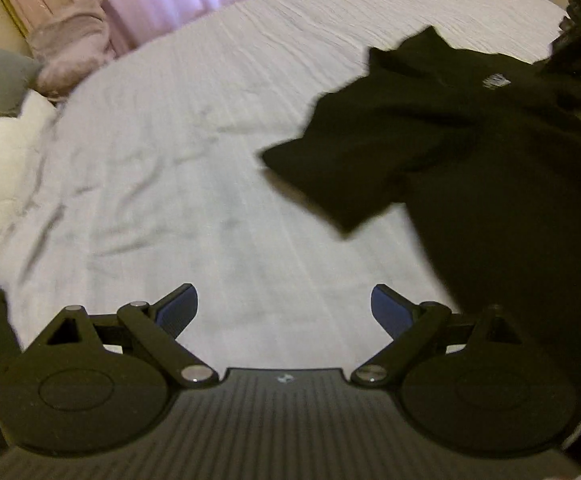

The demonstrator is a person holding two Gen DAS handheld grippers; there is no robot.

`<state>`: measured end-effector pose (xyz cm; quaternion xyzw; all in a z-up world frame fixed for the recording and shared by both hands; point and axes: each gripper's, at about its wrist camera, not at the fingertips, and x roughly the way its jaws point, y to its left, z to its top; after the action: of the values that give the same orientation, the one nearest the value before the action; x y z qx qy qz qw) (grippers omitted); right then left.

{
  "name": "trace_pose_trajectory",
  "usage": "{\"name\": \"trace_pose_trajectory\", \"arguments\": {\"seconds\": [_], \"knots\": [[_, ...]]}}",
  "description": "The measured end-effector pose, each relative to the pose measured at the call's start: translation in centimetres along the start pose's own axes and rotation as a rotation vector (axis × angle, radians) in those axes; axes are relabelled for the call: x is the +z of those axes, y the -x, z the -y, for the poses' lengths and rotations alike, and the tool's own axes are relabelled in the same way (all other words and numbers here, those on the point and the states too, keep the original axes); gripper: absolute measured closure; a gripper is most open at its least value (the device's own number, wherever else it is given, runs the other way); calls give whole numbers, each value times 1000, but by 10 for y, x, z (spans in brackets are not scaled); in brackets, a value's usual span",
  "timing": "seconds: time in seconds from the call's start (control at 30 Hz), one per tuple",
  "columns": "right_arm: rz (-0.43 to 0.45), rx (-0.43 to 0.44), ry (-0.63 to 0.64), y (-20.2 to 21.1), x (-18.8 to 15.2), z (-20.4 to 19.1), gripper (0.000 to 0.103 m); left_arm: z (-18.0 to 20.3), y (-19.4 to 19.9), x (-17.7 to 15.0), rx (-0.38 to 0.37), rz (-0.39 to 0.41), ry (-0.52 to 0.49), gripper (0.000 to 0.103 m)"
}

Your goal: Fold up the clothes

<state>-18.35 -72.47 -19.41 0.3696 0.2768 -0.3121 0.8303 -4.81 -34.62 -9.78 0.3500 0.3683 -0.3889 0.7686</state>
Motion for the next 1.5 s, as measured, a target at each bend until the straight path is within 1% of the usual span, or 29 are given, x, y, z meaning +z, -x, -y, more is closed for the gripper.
{"name": "trace_pose_trajectory", "arguments": {"seconds": [0.07, 0.1, 0.2, 0.23, 0.27, 0.3, 0.33, 0.37, 0.5, 0.53, 0.57, 0.6, 0.63, 0.67, 0.73, 0.77, 0.8, 0.87, 0.93, 0.97, 1.0, 1.03, 1.1, 1.2, 1.3, 1.33, 1.4, 1.47, 1.5], "knots": [[-93, 45, 38, -17, 2, 13, 99, 29, -2, 8, -9, -24, -14, 11], [-118, 55, 95, -23, -1, 11, 99, 43, -3, 12, -14, -34, -22, 11], [-147, 64, 342, -39, -18, -8, 98, 71, -4, 22, -41, -33, -46, 11], [-157, 67, 425, -45, -23, -15, 96, 78, -5, 25, -49, -31, -55, 11], [-166, 69, 507, -50, -29, -22, 91, 85, -5, 27, -57, -29, -65, 11], [-176, 72, 589, -56, -35, -28, 62, 91, -7, 30, -66, -29, -77, 11], [-185, 74, 672, -61, -40, -35, 26, 95, -11, 31, -77, -32, -91, 11], [-194, 77, 754, -67, -46, -41, 21, 98, -14, 32, -82, -35, -104, 11], [-179, 35, 1149, -94, -74, -69, 21, 103, -22, 31, -87, -37, -141, 11], [-191, 55, 1173, -101, -76, -73, 21, 102, -23, 29, -87, -38, -136, 11], [-225, 107, 1111, -109, -69, -72, 21, 100, -25, 28, -88, -40, -130, 11], [-280, 158, 950, -117, -57, -66, 21, 96, -26, 26, -92, -45, -121, 11], [-338, 199, 739, -127, -42, -55, 21, 93, -28, 23, -93, -55, -115, 11], [-375, 214, 506, -136, -30, -41, 21, 89, -31, 21, -94, -66, -109, 11], [-384, 222, 126, -148, -24, -8, 21, 83, -35, 17, -95, -86, -98, 11], [-373, 233, -17, -154, -26, 6, 21, 80, -36, 14, -94, -95, -98, 11], [-357, 233, -93, -159, -30, 14, 21, 77, -37, 12, -93, -103, -100, 11], [-321, 214, -158, -171, -39, 22, 21, 74, -40, 9, -85, -111, -116, 11], [-270, 208, -177, -183, -45, 24, 22, 71, -42, 8, -75, -116, -135, 11], [-244, 201, -200, -187, -45, 25, 26, 70, -43, 8, -71, -114, -145, 11], [-223, 187, -245, -188, -45, 28, 58, 70, -44, 9, -67, -112, -152, 11], [-216, 186, -306, -185, -47, 30, 84, 70, -44, 10, -65, -108, -154, 11], [-205, 205, -352, -176, -42, 28, 86, 69, -46, 14, -64, -103, -146, 11], [-155, 288, -252, -148, -17, 7, 87, 70, -46, 24, -70, -81, -135, 11], [3, 324, -174, -97, 20, 3, 87, 75, -46, 35, -81, -53, -138, 11], [56, 311, -155, -82, 30, 7, 87, 78, -46, 37, -87, -46, -140, 11], [140, 244, -133, -61, 42, 25, 87, 83, -48, 41, -98, -37, -149, 11], [172, 158, -140, -55, 44, 52, 87, 90, -51, 44, -110, -32, -166, 11], [154, 123, -155, -61, 41, 67, 87, 94, -53, 45, -115, -32, -175, 11]]}}
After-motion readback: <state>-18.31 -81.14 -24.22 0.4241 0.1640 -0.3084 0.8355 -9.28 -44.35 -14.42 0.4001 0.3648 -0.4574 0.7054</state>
